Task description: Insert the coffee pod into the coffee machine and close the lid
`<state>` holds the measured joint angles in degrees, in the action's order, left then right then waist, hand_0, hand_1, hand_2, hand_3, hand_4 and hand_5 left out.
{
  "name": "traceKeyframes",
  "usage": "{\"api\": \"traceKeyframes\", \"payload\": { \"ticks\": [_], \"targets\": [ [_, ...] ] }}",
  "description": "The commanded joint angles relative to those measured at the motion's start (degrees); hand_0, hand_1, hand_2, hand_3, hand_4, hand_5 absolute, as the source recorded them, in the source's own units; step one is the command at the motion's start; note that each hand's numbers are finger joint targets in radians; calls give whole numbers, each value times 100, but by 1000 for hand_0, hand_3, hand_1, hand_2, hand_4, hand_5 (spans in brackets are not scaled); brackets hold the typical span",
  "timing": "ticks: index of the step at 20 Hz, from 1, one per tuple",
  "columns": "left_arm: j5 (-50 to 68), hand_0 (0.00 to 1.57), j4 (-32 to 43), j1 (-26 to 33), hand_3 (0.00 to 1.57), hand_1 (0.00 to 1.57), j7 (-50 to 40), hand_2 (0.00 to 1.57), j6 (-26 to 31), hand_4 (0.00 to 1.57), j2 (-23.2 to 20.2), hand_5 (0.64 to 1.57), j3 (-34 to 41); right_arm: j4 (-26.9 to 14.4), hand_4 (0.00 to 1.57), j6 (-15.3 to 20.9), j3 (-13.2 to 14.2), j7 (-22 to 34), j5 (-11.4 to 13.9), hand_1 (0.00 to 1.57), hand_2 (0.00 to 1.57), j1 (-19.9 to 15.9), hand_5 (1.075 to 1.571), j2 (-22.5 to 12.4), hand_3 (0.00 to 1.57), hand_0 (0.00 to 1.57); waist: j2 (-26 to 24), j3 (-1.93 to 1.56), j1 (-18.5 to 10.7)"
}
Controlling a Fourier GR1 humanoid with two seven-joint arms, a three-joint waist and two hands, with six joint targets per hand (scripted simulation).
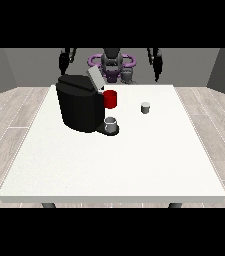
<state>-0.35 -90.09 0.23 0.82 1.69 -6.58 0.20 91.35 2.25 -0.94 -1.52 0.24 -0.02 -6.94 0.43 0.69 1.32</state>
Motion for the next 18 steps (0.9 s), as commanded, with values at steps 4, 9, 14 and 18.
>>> {"api": "traceKeyframes", "payload": {
  "ticks": [4, 9, 14, 18],
  "targets": [
    [-59, 0, 130, -13, 0, 0, 895, 0, -35, 264, 380, 1571, -155, -365, 128, -190, 119, 5, -93, 0, 0, 13, 1571, 4, 0, 0, -20, -68, -129],
    [-398, 0, -96, 60, 0, 0, 660, 0, 90, 320, -37, 1571, -227, -416, 95, 523, 344, -693, -58, 0, 0, 333, 1571, 564, 0, 0, -251, -72, -40],
    [-602, 0, 356, -662, 0, 0, 275, 0, 190, 0, -443, 1571, 98, -345, 267, 189, 305, -646, -206, 0, 0, 197, 1571, 419, 0, 0, -40, -70, 224],
    [-182, 0, 1239, -1319, 0, 0, 219, 0, 616, 0, -939, 1571, 715, -92, 177, 618, -134, -706, -10, 0, 0, -16, 1571, 684, 0, 0, 398, -68, 503]
  ]
}}
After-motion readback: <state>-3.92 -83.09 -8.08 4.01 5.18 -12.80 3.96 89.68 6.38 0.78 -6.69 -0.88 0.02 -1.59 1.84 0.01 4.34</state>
